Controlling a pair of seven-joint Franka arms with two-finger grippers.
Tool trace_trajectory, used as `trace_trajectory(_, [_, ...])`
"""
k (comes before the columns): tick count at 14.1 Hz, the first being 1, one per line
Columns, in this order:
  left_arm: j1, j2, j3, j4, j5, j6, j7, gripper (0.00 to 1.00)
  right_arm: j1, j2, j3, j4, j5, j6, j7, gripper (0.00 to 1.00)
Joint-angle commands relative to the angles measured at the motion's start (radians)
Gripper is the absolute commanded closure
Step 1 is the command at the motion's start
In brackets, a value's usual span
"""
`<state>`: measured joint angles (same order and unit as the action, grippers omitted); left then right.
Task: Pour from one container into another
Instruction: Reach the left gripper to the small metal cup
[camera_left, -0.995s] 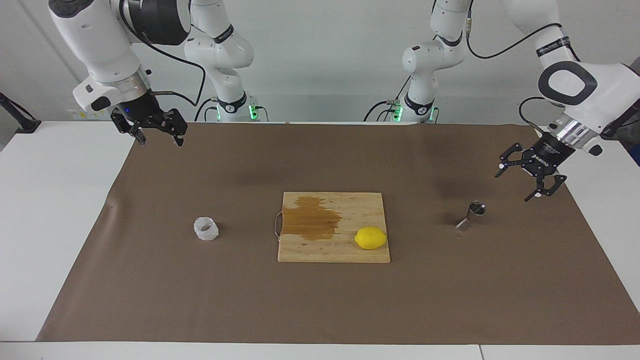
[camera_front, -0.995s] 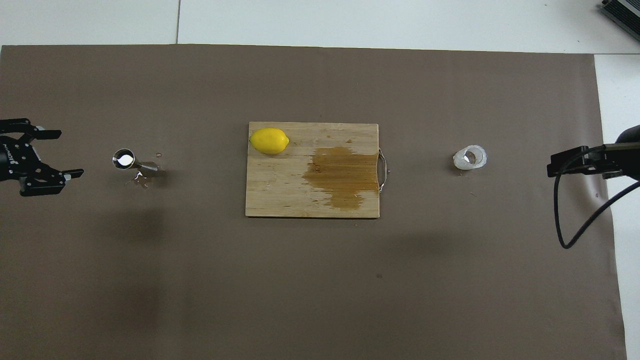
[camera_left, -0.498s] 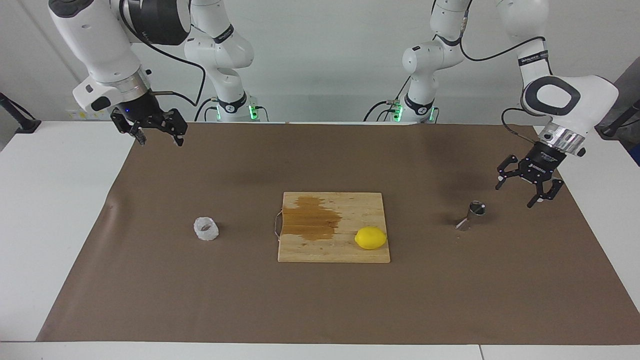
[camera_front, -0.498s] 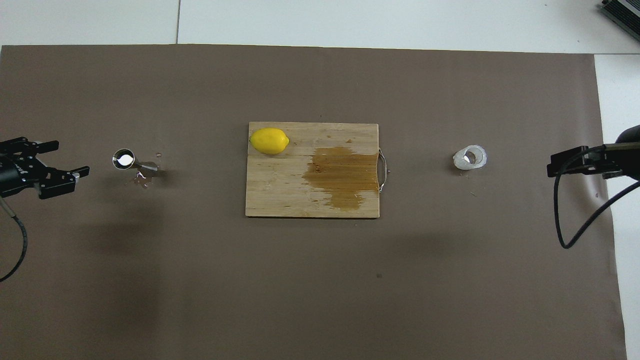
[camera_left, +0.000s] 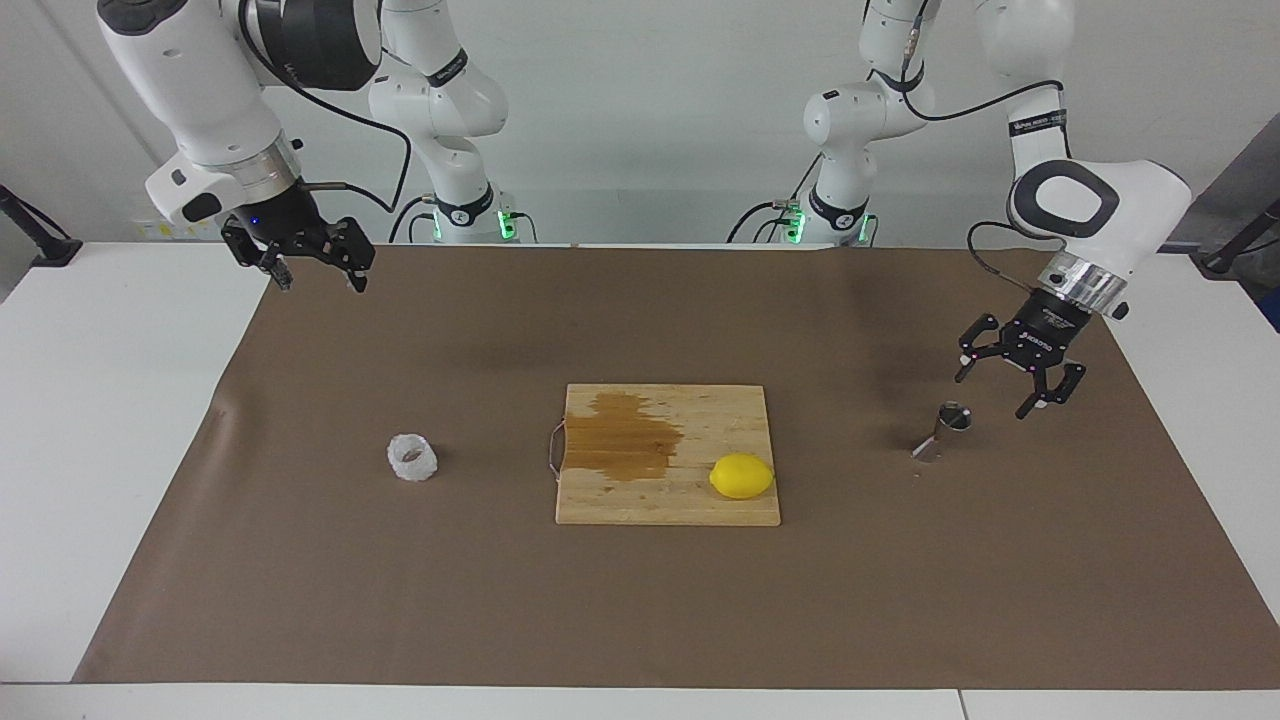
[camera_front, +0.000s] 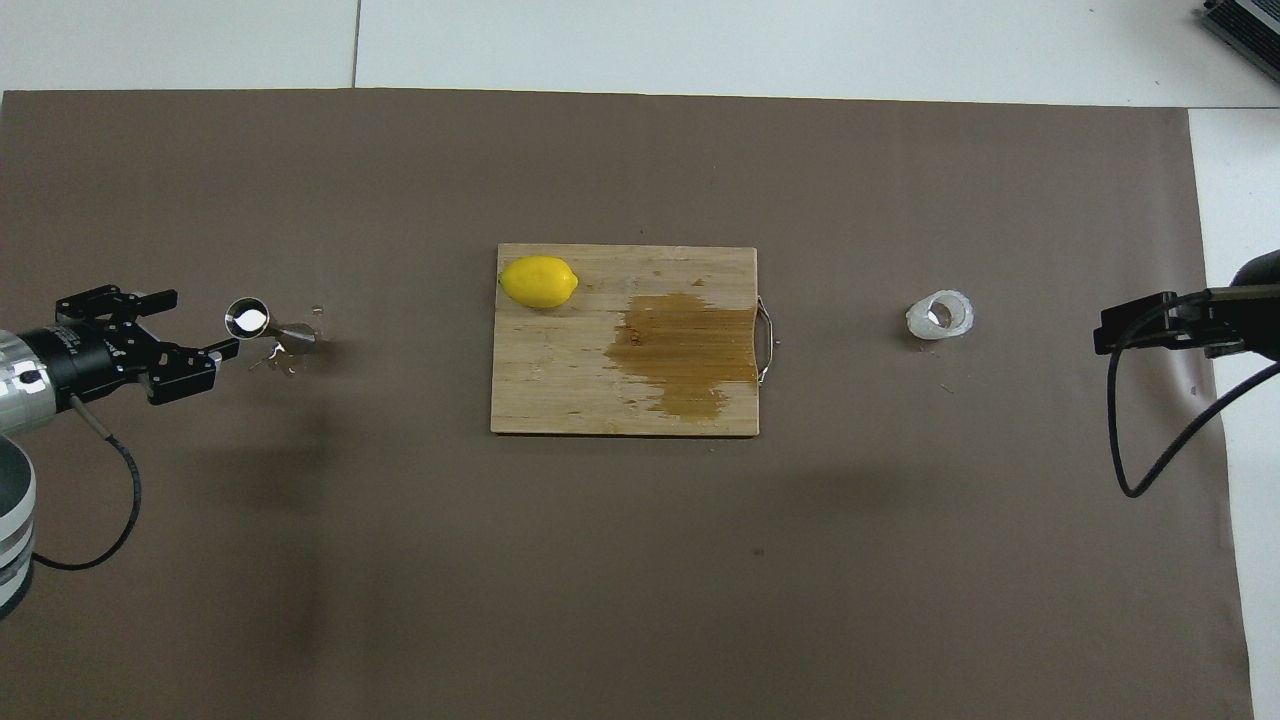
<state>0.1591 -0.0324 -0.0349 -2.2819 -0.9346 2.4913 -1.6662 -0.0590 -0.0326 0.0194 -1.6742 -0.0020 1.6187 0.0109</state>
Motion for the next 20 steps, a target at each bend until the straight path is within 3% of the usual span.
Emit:
trace_trajectory(1, [-0.064, -0.038, 0.009, -0.062, -0.056, 0.095, -0.004, 0.00, -0.015, -0.015, 0.005, -0.009, 0.022, -0.011, -0.020, 0.00])
trace_trajectory(10, [-0.141, 0.011, 0.007, -0.080, -0.113, 0.258, -0.004, 0.00, -0.013, -0.015, 0.005, -0.009, 0.022, -0.011, -0.020, 0.00])
trace_trajectory(20, [-0.148, 0.026, 0.009, -0.082, -0.119, 0.271, -0.004, 0.00, -0.013, -0.015, 0.005, -0.009, 0.022, -0.011, -0.020, 0.00])
